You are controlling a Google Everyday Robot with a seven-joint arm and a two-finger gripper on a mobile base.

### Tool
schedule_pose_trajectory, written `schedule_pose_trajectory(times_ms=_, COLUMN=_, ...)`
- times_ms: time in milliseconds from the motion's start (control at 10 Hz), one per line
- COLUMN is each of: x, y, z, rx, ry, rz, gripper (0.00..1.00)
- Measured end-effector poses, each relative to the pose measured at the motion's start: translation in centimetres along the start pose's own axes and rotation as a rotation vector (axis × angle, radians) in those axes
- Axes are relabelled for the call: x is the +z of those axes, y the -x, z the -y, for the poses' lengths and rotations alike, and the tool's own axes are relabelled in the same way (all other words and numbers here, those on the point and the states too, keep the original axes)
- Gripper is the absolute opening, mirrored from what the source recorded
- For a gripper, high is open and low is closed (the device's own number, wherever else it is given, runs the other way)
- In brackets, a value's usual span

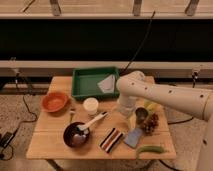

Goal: Place eraser in paper cup

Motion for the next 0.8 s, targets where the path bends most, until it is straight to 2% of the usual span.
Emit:
schedule_pose_trajectory(times_ms=200, x=1.5, y=0.8, z=-0.6, rx=-0.010, ry=0.017, rz=0.011, gripper=0.80)
schedule_pose_trajectory(times_ms=500, x=3.3, y=1.6, z=-1.2, rx=-0.020, ry=-0.030, rz=0.042, gripper=0.80)
schedule_pose_trajectory(times_ms=600, x=4.0, y=2.1, z=-0.8, rx=-0.031, ry=-0.053, rz=0.054, gripper=0.80)
schedule_pose_trajectory(times_ms=800, x=4.7, y=2.5, z=-0.1, rx=-0.036, ry=-0.069, rz=0.068, gripper=0.80)
